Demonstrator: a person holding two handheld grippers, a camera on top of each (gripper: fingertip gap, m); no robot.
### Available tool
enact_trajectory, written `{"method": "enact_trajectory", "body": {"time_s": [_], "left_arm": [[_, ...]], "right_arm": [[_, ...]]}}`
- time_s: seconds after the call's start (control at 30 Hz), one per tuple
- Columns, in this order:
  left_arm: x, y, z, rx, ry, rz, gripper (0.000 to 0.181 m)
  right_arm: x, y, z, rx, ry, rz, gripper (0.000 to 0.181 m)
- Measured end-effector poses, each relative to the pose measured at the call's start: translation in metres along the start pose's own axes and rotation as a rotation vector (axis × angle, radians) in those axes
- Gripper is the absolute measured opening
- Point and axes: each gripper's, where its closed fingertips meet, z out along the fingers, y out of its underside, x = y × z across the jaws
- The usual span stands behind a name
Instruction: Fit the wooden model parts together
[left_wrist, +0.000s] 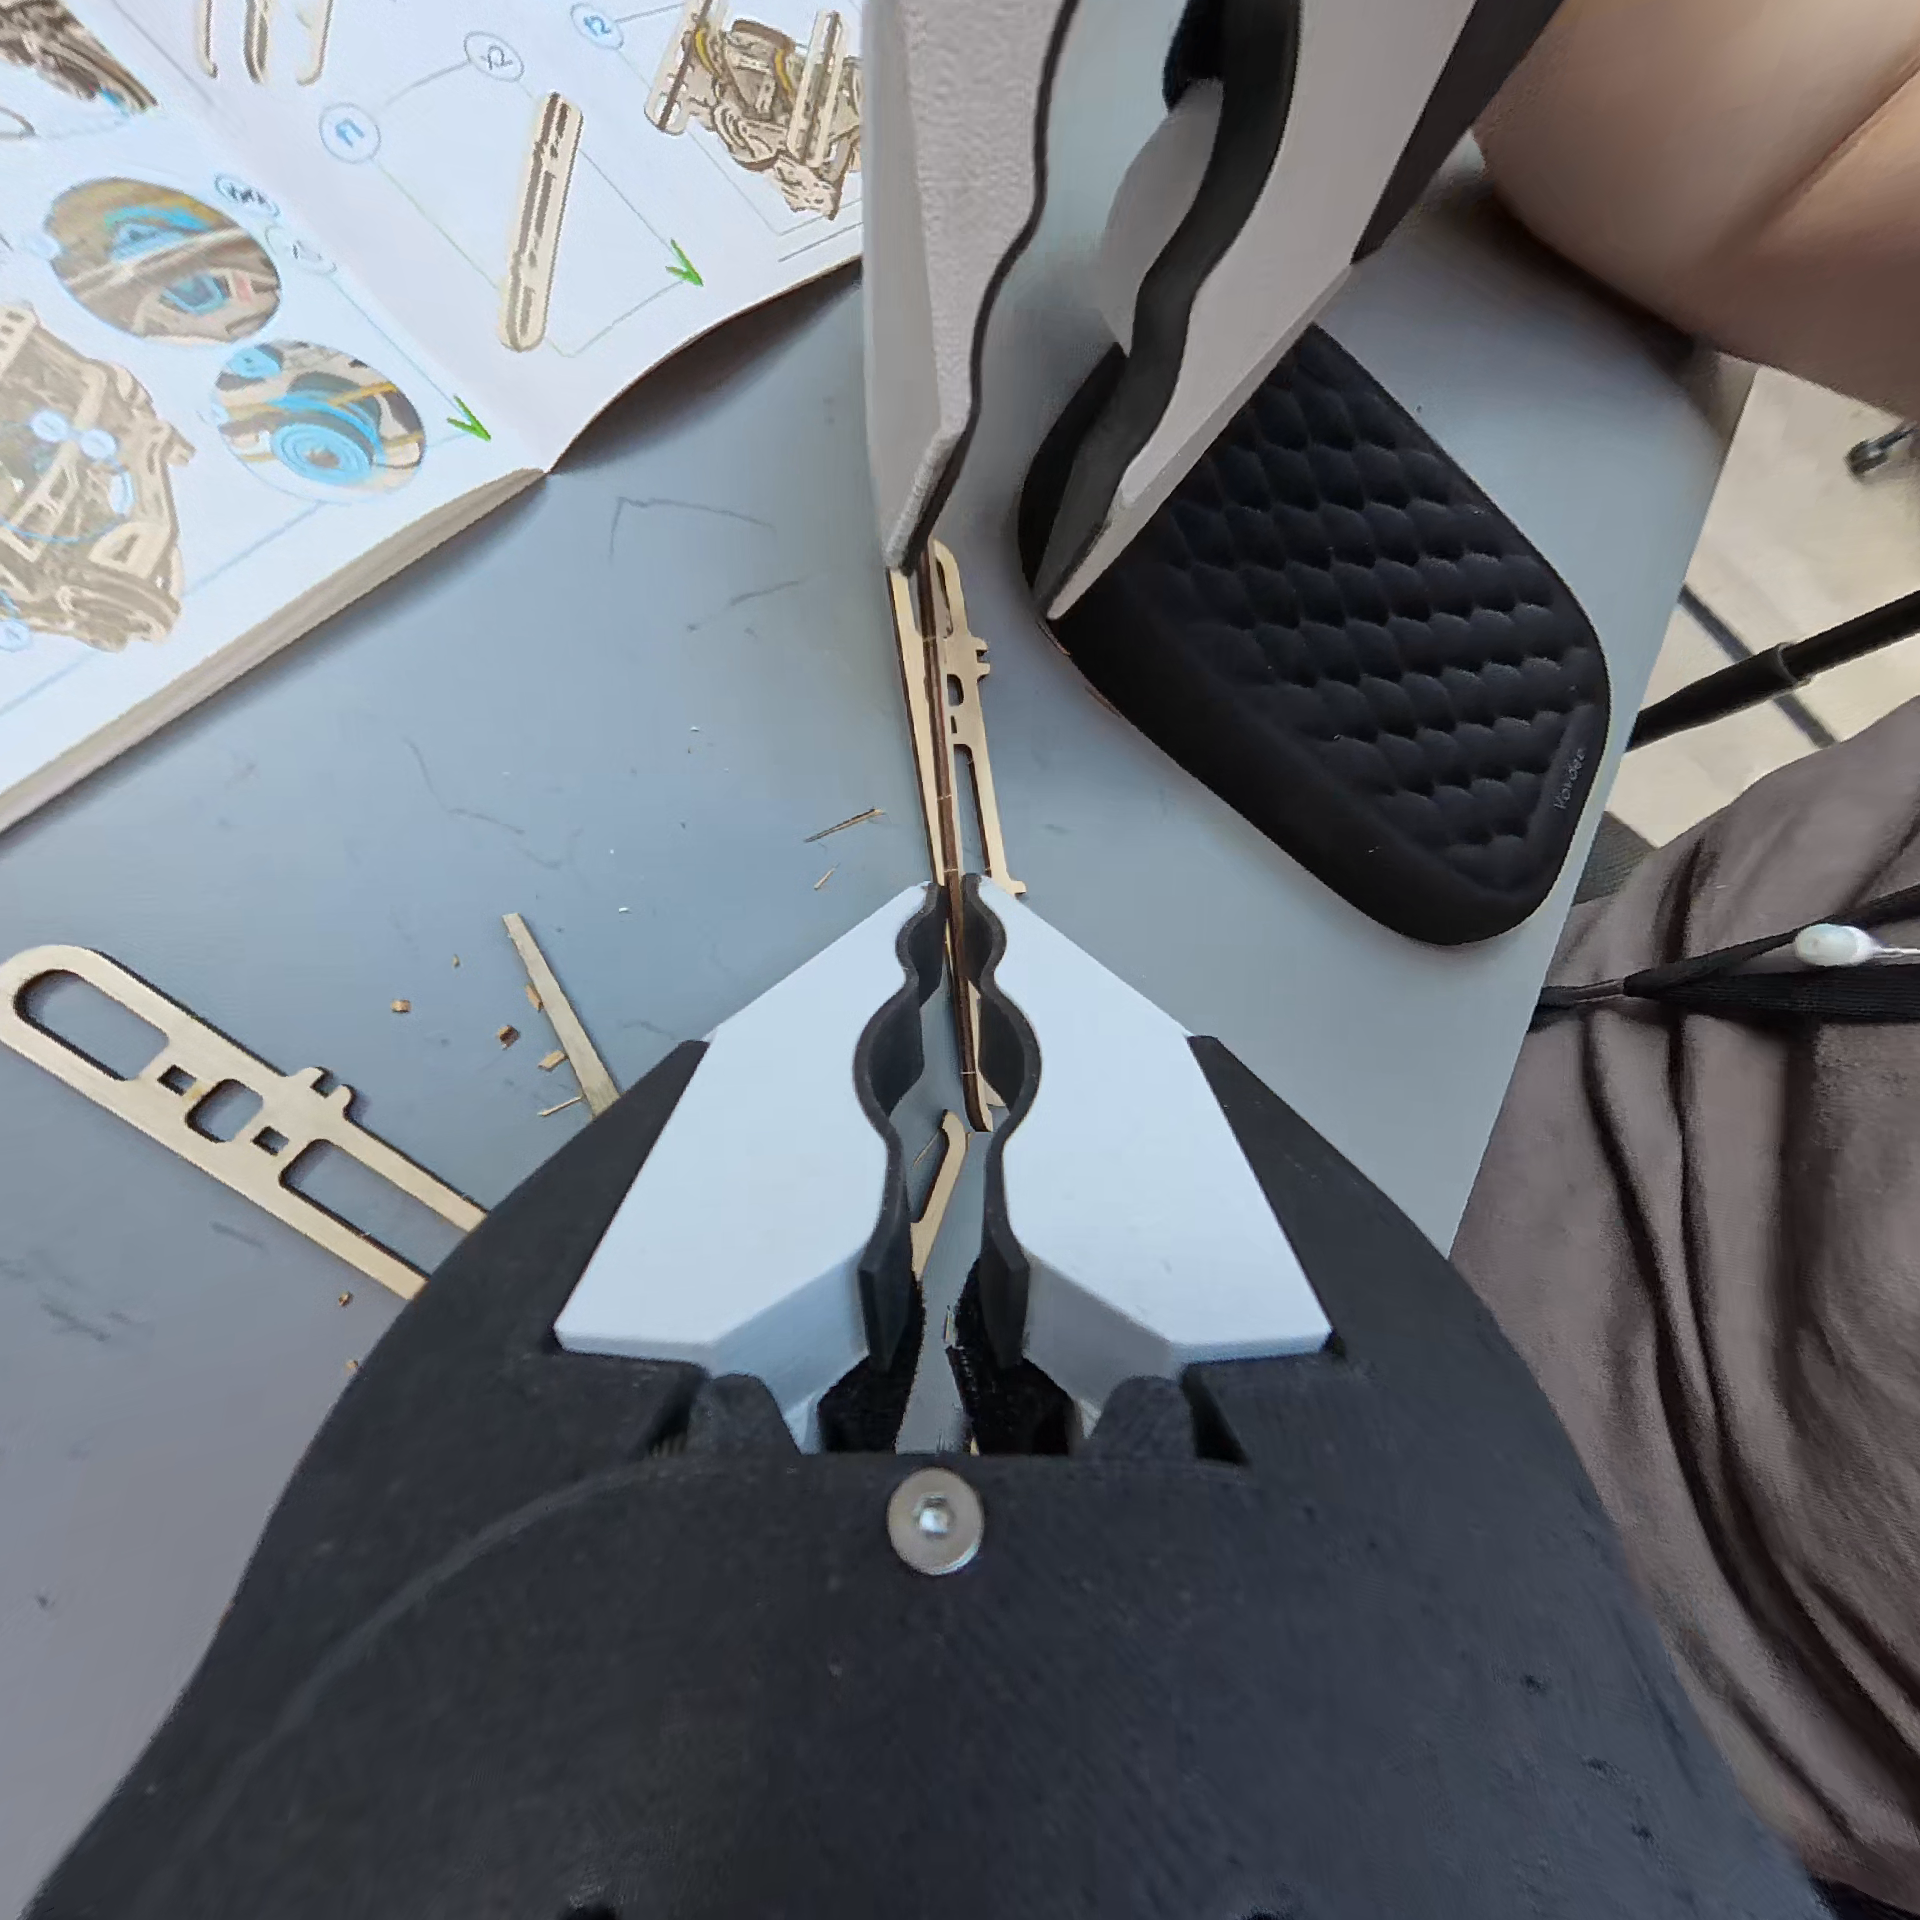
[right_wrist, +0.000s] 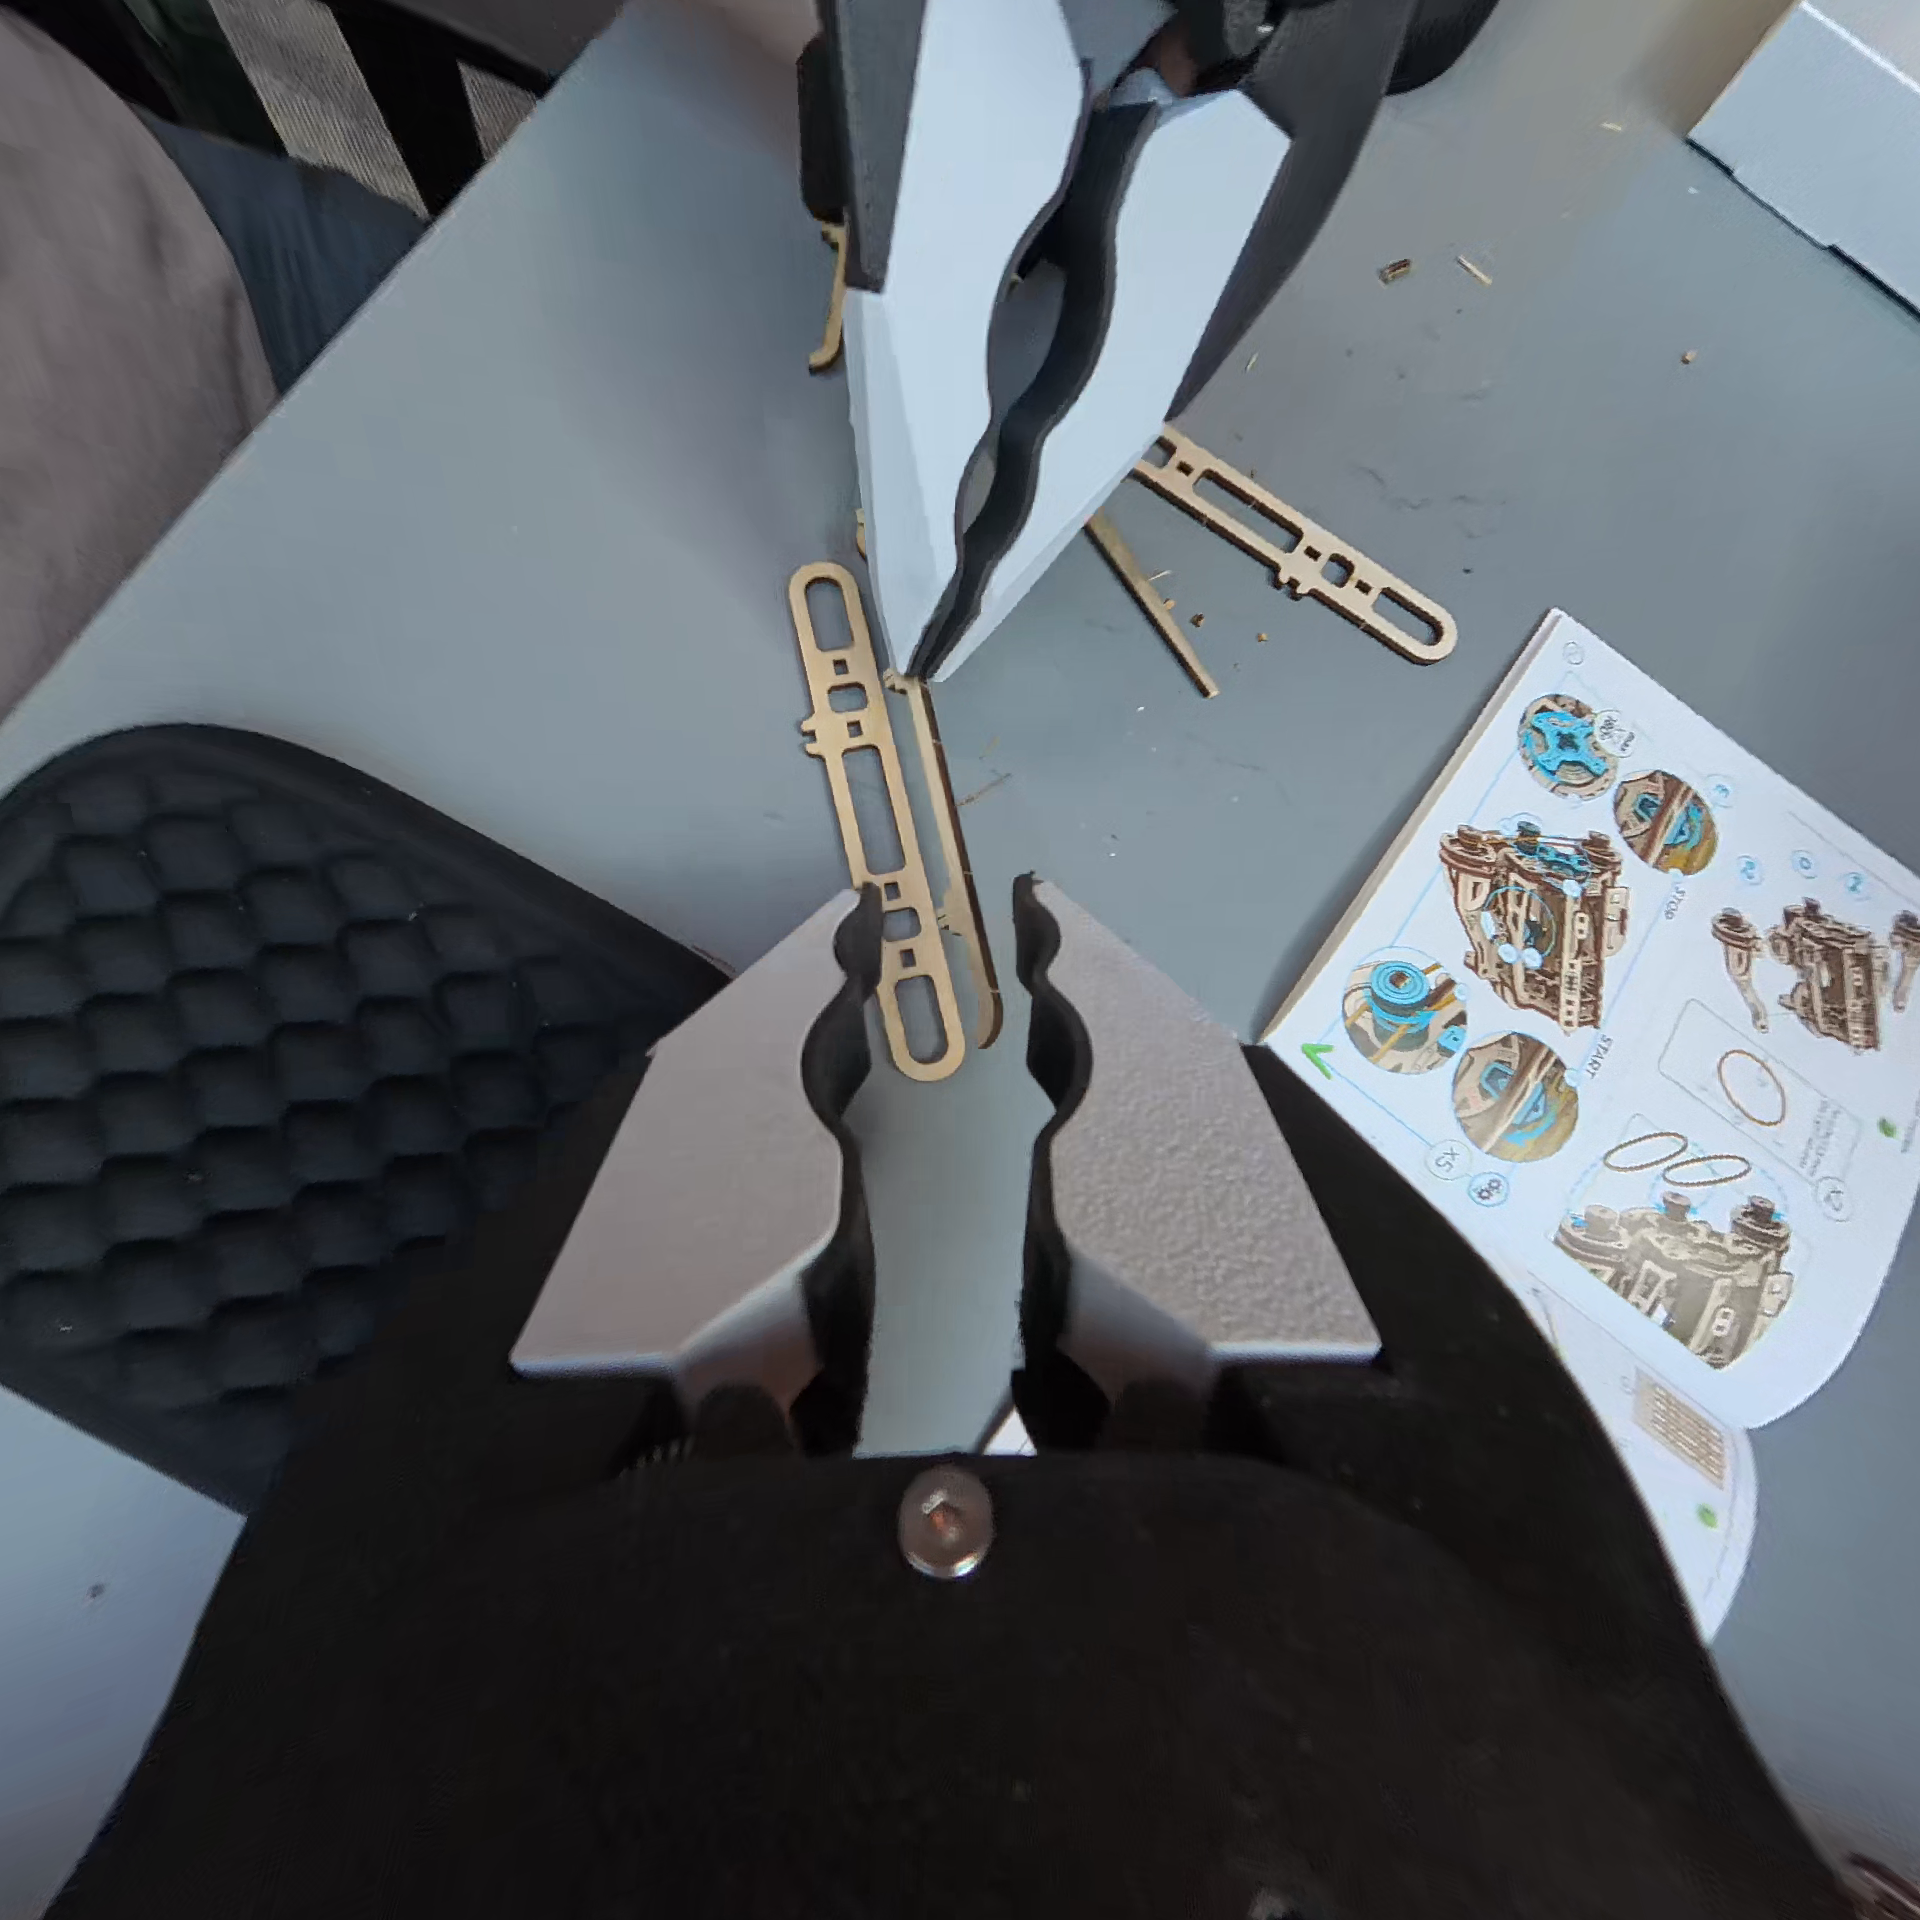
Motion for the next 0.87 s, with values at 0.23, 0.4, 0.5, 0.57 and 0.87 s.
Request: {"method": "enact_trajectory", "body": {"time_s": [0.23, 0.4, 0.5, 0.57, 0.87], "left_arm": [[-0.001, -0.003, 0.001, -0.138, -0.273, 0.176, 0.000], [-0.004, 0.000, 0.003, -0.156, -0.366, 0.165, 0.000], [0.000, -0.002, 0.003, -0.144, -0.393, 0.189, 0.000], [0.000, -0.002, 0.003, -0.142, -0.415, 0.217, 0.000], [0.004, 0.003, 0.006, -0.144, -0.388, 0.222, 0.000]], "right_arm": [[-0.004, 0.008, 0.000, -0.221, -0.218, -0.037, 0.009], [0.005, 0.015, 0.006, -0.292, -0.228, -0.152, 0.007], [0.001, 0.006, 0.004, -0.210, -0.243, -0.135, 0.007], [-0.006, 0.004, 0.002, -0.154, -0.278, -0.101, 0.005], [0.002, 0.013, 0.011, -0.112, -0.241, -0.062, 0.009]]}}
